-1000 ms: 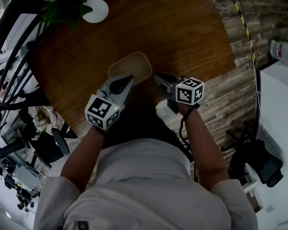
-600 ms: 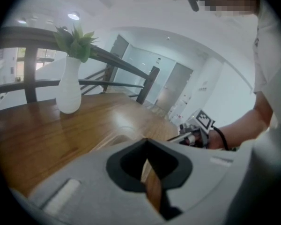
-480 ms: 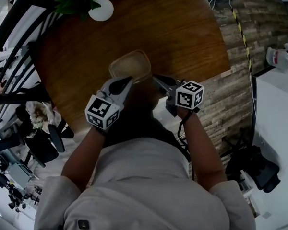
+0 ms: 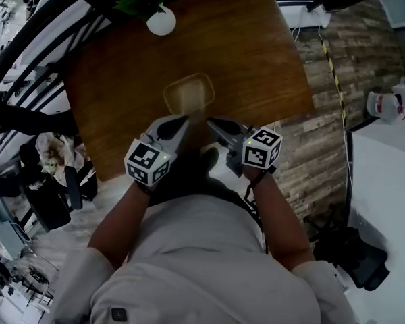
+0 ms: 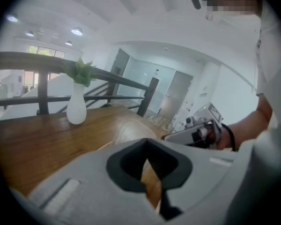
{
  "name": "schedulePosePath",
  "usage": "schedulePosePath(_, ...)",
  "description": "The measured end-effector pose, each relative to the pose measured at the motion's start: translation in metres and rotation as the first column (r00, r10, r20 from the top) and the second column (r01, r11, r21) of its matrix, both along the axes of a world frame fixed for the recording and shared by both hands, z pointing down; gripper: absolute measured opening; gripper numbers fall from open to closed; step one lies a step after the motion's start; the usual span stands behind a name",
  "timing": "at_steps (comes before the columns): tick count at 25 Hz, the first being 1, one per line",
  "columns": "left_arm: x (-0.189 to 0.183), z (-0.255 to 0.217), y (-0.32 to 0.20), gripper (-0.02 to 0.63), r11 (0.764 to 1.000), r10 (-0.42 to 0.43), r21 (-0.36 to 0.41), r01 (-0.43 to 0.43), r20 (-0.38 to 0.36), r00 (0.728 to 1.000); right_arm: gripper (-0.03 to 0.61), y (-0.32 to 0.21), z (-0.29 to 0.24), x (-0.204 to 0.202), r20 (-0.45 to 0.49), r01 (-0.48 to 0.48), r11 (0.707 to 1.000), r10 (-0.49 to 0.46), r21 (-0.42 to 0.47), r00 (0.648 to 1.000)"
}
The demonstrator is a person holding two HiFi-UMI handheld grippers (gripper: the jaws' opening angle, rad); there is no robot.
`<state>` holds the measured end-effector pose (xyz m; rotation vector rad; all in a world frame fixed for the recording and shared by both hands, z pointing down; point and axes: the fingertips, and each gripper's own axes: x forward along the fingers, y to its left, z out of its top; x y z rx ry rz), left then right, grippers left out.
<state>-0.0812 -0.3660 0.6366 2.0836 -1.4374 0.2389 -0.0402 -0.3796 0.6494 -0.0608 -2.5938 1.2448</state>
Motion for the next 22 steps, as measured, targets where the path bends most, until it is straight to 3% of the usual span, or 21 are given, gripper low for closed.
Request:
schedulePosePath(11,0.031,-0.055,0.065,0.003,0.994,-0.058,0.097,0.055,0.028,0.998,0.006,0.05,-0.075,0.032,0.034,-0.003,0.982,-0.003,0.191,0.999)
schedulePosePath(22,0.061,-0.09,0.121,0.003,0.983,-0.097,0.166,0.085,0.067,0.993,0.006,0.095,-0.116,0.078,0.054,-0.008,0.951,-0.01,0.31,0.998)
